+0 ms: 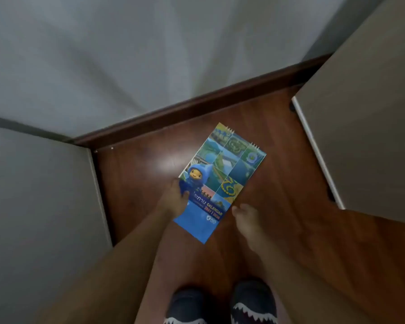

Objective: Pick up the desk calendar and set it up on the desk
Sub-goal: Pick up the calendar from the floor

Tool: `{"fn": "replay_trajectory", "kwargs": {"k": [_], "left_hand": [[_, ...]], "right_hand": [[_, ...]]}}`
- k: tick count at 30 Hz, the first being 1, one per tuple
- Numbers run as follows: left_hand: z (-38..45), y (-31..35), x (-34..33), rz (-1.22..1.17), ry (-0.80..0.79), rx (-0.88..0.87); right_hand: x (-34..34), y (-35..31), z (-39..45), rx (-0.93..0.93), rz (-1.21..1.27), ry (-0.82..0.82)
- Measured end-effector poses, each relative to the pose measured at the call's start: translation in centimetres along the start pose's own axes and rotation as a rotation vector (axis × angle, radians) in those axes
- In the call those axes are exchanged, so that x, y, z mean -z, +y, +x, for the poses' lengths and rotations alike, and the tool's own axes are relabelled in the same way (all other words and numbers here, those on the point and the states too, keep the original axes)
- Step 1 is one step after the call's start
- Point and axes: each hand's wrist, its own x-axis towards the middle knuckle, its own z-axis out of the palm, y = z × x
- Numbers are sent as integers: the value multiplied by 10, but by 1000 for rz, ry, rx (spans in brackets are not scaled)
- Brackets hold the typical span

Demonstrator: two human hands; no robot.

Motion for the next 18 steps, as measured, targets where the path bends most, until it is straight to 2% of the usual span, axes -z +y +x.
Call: {"fn": "replay_trajectory", "kwargs": {"k": [5,9,13,18], "left_hand": [[41,-8,-22,-33,42,116],[27,-9,-20,-73,-62,138],[-41,21,-7,-362,-78,221],[-139,81,50,-528,-48,268]], "right_hand": [[-25,12,35,-54,272,30],[-15,15,25,-115,381,29],[7,13,-14,-69,349,28],[48,-3,-101,37,255,101]]}}
